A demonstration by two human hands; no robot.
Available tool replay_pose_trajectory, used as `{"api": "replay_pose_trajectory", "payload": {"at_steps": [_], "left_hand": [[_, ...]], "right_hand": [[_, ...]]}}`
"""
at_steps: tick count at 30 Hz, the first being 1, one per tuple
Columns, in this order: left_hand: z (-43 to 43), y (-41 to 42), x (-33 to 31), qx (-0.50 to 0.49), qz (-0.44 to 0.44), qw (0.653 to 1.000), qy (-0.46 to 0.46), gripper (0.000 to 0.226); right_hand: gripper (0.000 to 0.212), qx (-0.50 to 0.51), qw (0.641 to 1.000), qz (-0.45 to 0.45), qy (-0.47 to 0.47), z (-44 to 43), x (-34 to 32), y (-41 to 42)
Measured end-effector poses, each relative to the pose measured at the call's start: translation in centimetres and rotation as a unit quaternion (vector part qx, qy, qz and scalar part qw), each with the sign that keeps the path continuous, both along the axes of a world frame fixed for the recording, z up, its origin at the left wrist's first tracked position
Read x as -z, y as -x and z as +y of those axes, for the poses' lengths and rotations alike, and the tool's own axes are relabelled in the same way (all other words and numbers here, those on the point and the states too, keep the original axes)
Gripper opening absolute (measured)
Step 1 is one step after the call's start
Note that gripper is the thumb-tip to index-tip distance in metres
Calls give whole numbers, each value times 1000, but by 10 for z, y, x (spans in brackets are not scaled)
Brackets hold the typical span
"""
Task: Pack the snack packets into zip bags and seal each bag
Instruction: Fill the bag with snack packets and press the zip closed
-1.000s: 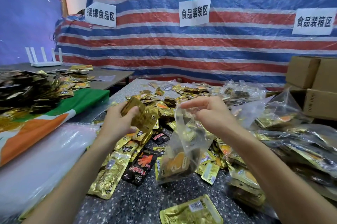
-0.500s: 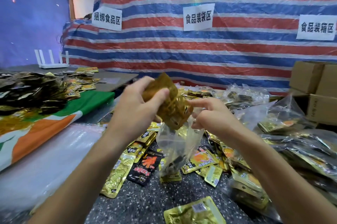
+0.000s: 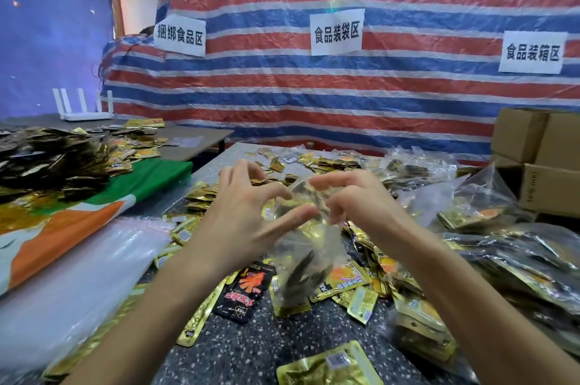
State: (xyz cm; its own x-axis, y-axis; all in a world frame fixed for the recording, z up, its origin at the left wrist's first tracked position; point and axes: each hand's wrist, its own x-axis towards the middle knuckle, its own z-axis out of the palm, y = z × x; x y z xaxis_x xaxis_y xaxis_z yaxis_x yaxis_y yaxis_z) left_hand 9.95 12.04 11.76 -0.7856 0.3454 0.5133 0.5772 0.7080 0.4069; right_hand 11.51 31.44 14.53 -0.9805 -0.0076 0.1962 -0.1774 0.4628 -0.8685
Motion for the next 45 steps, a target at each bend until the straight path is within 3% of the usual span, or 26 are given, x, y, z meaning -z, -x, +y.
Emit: {"api": "replay_pose_trajectory", "payload": {"at_steps": [2, 5, 9, 15, 18, 20, 23, 26, 30, 33, 38, 45], "left_hand": [[-14, 4, -2, 24, -37, 998, 36, 61], [-27, 11, -2, 106, -106, 985, 84, 36], [-23, 10, 7, 157, -102, 982, -1, 2], [-36, 21, -6, 136, -72, 979, -133, 6], [-35, 23, -11, 152, -58, 971, -176, 19], [-37, 24, -8, 152, -67, 953, -255, 29], [-41, 28, 4, 119, -136, 920, -347, 25], [-41, 32, 20, 98, -201, 909, -353, 19], [-41, 34, 29, 102, -240, 891, -373, 20], [-43, 35, 28, 99, -225, 910, -334, 23], [-43, 31, 23, 88, -172, 931, -308, 24], [-40, 27, 24, 99, -119, 944, -293, 10]], "right_hand": [[52, -13, 999, -7, 36, 7, -1, 0], [72, -23, 999, -20, 24, 21, -2, -2], [71, -42, 998, -34, -32, 29, -3, -7], [32, -20, 996, 27, -80, 49, -12, -11], [24, -14, 993, 83, -88, 50, -13, -12], [16, -13, 992, 110, -59, 52, -10, -13], [37, -20, 994, 103, -32, 56, -4, -17], [40, -19, 996, 77, -30, 59, 2, -15], [14, -26, 997, 75, -18, 61, 4, -13], [9, -15, 996, 78, -31, 61, 3, -15], [24, -9, 998, 64, 8, 62, 3, -16], [14, 3, 1000, 23, 7, 58, 8, -13]]}}
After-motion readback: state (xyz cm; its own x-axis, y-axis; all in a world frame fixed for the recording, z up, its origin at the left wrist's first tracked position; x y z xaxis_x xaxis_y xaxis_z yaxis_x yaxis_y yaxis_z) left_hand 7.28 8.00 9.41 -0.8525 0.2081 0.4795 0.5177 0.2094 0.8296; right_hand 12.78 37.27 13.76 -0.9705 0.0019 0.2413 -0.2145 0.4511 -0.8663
